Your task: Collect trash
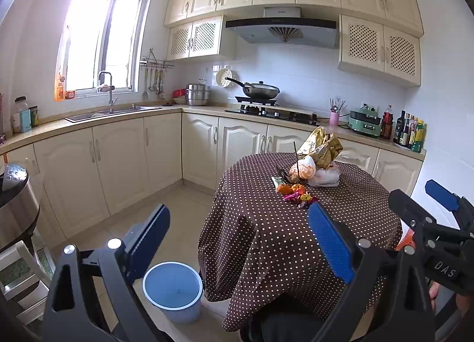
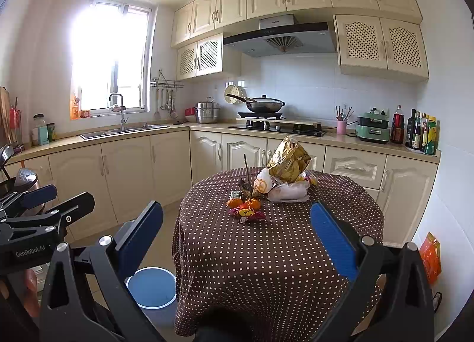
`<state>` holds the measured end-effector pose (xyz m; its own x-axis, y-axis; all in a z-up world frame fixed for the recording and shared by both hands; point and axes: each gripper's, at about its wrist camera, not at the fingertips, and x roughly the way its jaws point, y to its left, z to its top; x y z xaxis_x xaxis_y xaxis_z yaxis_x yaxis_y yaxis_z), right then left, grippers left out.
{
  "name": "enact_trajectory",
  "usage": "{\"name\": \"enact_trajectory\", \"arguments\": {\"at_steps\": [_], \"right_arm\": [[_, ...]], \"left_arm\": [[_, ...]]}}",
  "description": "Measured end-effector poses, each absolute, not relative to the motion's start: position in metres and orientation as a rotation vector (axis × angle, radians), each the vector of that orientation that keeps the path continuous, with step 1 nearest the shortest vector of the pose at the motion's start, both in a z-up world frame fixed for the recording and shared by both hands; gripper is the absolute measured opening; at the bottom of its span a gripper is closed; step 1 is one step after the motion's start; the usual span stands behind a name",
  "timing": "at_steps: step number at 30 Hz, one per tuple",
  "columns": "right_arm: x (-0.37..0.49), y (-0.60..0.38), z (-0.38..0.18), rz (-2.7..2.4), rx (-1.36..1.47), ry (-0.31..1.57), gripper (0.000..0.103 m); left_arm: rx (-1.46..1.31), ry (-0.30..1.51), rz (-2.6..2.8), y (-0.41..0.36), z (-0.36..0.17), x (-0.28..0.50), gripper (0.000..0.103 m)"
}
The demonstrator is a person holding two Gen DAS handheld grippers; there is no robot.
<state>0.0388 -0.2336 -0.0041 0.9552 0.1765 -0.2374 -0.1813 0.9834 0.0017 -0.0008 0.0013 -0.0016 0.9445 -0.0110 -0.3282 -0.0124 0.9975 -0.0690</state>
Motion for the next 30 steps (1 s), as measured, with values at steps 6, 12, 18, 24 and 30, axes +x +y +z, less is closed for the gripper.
{"name": "enact_trajectory", "arguments": {"at_steps": [6,12,18,24,30], "right_arm": [[0.0392,-0.2341,-0.0048,0.184,-0.017,0.244,0.096],[0.0409,-0.2349,-0.0036,0.185,-0.013,0.249,0.096],[0.0407,-0.2357,-0.0039,0.188,-0.01,0.25,0.096],[0.0424,-0.2392,-0.0038,0.185,-0.002,0.255,0.096],[0.0426,-0.2397,-0.0049,0.186,0.0,0.259,0.096]], "left_arm": [[-0.069,0.337,0.0,0.0014,-0.0021,0.0,0.093],[-0.066,0.337,-0.003,-0.001,0.0001,-0.0005,0.093],[-0.056,0.337,-0.001,-0.0025,-0.0002,-0.0001,0.093],[-0.046,0.345,-0.005,-0.0047,-0.0003,0.0023,0.093],[-0.042,0.345,-0.005,-0.0066,0.001,0.0032,0.093]]}}
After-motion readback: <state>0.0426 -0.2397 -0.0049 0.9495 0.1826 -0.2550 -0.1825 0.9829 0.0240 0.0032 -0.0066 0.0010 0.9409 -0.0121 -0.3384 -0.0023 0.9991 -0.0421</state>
